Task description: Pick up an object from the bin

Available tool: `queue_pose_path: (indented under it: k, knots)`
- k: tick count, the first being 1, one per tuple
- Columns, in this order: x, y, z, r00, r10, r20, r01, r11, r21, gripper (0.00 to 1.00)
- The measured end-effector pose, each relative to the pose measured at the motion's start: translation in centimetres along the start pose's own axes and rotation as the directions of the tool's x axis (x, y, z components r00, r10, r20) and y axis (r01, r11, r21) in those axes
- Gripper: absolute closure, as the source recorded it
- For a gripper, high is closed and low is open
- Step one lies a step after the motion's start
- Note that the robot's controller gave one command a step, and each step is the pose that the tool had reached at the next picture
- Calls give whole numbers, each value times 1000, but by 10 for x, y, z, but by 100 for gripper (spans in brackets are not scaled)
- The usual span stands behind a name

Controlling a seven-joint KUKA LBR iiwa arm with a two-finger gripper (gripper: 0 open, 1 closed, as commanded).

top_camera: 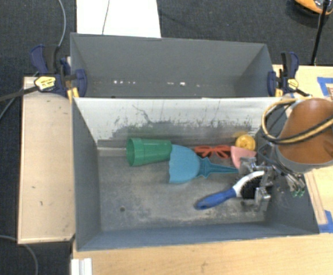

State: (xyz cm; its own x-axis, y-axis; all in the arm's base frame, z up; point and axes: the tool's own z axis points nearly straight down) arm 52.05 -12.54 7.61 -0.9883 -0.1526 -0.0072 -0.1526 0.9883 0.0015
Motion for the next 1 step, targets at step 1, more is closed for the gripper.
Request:
queue_pose_path:
  k: [1]
  knots:
    - [-4, -6, 4, 996, -89, 6, 89, 996, -7, 100]
